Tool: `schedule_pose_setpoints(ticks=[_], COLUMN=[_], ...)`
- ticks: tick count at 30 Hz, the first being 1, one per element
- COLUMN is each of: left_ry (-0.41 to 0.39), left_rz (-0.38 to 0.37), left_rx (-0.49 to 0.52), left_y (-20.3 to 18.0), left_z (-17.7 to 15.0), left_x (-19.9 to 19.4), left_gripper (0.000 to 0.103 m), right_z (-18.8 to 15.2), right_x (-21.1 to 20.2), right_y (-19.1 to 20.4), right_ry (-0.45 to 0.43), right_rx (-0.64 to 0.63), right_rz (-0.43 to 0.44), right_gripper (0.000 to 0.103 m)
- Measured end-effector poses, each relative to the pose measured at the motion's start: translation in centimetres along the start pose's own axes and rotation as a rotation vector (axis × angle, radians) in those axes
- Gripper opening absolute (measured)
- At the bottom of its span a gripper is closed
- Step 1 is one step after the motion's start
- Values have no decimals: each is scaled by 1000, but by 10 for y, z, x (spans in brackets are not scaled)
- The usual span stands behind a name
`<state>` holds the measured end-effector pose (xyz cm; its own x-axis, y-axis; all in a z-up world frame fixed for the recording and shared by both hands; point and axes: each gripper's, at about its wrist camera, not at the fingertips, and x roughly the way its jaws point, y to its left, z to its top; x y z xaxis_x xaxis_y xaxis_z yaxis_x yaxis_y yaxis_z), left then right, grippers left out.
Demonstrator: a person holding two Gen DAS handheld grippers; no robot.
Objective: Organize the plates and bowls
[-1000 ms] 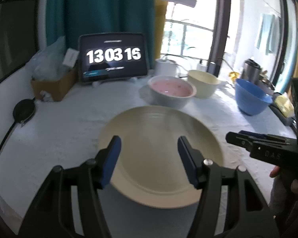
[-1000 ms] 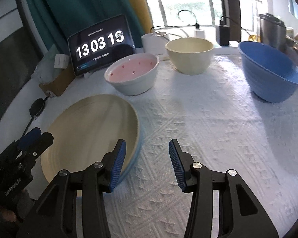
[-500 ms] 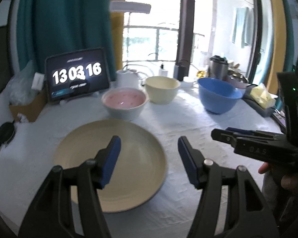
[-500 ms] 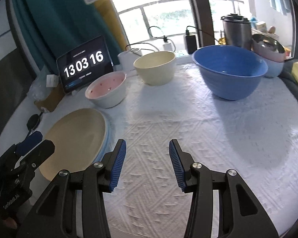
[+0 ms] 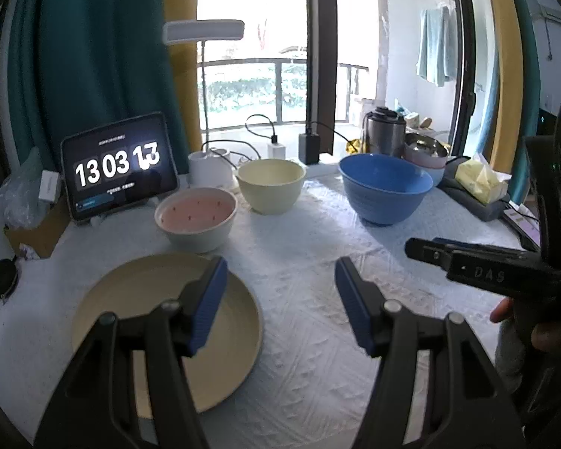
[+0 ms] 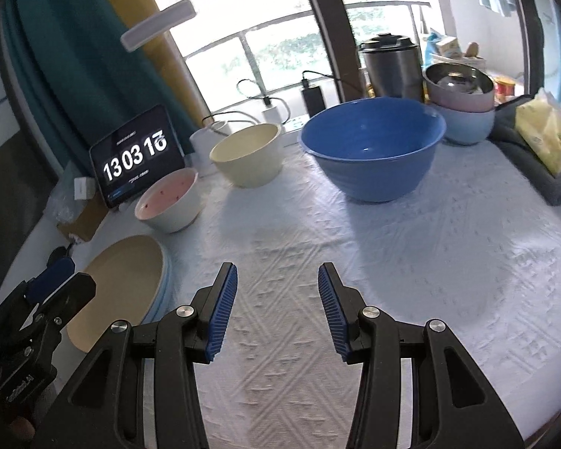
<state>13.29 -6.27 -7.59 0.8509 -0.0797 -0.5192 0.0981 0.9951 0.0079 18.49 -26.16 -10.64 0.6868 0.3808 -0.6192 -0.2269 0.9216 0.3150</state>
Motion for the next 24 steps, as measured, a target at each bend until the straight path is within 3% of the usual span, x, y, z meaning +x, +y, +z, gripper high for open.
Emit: schedule_pose_setpoints(ticks=[17, 24], left_ry=[-26, -49], left_rz=[-10, -14], left_rx=[59, 33], left_y=[-61, -77], left_z=[32, 50], left_x=[25, 43], left_gripper=[61, 61], right_z=[31, 45], right_x=[-11, -4], right_y=[-62, -84], right_ry=[-89, -95], right_rx=[19, 37], right_rz=[2, 4], right_gripper=[48, 48])
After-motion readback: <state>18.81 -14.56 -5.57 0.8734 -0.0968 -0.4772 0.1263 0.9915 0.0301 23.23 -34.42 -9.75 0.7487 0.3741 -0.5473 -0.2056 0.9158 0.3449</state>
